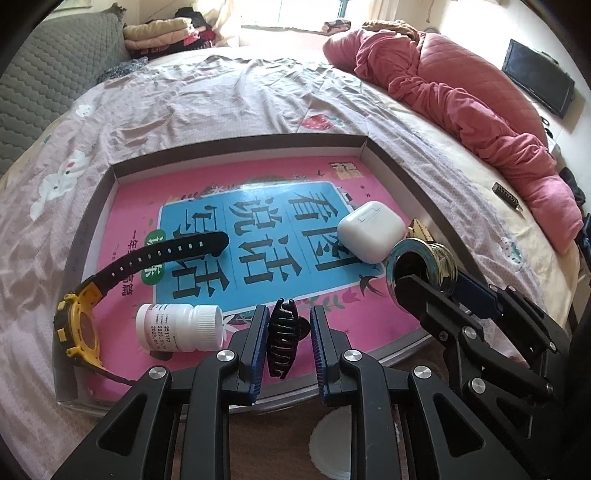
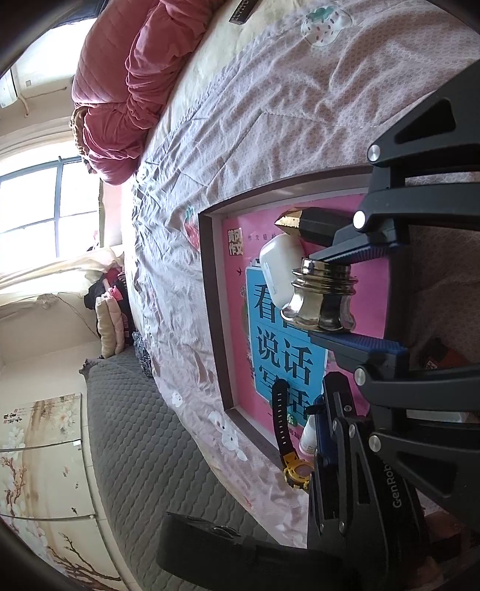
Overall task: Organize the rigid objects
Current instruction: 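Carry the hair clip over the box with the left tool while the right tool carries the silver top, then lower the hair clip into the box with the left tool while the right tool lowers the silver top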
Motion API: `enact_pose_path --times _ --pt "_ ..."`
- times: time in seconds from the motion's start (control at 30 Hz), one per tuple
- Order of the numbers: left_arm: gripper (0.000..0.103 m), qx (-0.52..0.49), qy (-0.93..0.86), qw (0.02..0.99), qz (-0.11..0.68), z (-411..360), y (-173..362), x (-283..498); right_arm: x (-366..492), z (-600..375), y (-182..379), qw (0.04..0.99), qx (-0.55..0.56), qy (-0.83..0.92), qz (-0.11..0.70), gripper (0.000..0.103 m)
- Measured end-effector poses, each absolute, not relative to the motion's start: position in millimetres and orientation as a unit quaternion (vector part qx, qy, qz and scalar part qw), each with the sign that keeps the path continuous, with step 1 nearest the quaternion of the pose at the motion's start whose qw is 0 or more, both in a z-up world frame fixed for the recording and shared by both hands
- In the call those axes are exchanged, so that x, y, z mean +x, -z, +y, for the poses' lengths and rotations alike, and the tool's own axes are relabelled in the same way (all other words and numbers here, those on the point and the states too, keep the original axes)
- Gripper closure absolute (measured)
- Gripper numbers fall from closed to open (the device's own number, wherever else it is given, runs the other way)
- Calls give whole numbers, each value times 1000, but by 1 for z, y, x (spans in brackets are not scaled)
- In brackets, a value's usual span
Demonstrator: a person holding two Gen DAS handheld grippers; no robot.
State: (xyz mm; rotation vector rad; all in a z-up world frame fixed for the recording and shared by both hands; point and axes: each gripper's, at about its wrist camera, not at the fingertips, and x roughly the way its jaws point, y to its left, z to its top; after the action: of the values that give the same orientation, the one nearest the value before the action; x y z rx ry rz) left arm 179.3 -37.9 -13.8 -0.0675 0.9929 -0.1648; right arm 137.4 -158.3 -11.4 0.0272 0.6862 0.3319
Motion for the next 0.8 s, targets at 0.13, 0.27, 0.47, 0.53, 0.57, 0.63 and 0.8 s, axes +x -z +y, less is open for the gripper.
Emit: enact_pose_path --times 0.13,0.27,0.47,0.53,0.57,0.63,0.8 --pt "80 -34 76 873 480 -36 16 179 139 -155 12 925 7 -166 340 68" --pt "80 -35 75 873 481 -34 15 177 140 -151 13 923 -2 -171 344 68" --pt "80 -36 71 871 485 -32 15 176 145 -143 15 919 -27 -162 360 68" --pt "80 -37 70 871 484 -32 15 175 145 -141 16 918 -36 -158 362 68" --pt "80 -36 69 871 484 -32 15 175 146 -141 16 917 -36 -160 365 68" --pt "80 -36 68 871 485 -31 15 176 146 -141 17 916 -37 -158 367 68" --pt "80 -38 62 874 481 -30 15 173 149 -140 18 915 -46 -150 371 68"
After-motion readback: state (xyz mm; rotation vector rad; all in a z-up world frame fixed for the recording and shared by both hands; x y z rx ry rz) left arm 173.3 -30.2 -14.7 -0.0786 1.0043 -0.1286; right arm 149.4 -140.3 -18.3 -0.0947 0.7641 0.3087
